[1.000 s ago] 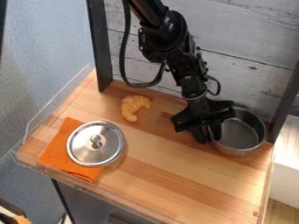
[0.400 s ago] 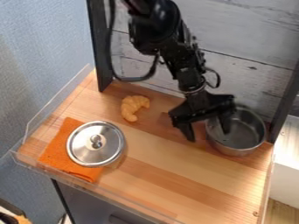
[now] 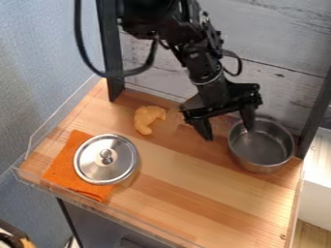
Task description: Move the silver pot to the upper right side of the table
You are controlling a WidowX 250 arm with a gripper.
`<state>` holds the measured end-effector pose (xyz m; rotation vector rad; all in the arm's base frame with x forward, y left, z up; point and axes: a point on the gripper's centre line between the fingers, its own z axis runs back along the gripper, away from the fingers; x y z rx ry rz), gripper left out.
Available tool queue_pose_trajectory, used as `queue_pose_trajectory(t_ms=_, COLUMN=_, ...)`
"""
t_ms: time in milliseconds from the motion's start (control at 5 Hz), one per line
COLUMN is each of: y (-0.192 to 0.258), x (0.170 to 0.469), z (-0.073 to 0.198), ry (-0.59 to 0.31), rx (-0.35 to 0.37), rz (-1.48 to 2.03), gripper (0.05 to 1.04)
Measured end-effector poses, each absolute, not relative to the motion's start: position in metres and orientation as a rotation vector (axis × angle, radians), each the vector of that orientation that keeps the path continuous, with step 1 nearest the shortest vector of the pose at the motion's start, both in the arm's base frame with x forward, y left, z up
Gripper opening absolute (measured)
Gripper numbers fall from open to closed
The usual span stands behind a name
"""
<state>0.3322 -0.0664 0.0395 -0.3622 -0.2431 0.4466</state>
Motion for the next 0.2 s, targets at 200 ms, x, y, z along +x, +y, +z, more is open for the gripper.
queue_pose_trajectory(t_ms=200, y=-0.0639, x=0.3325, z=0.0394, ry=-0.243, rx=-0.361, rz=0.454, gripper=1.001)
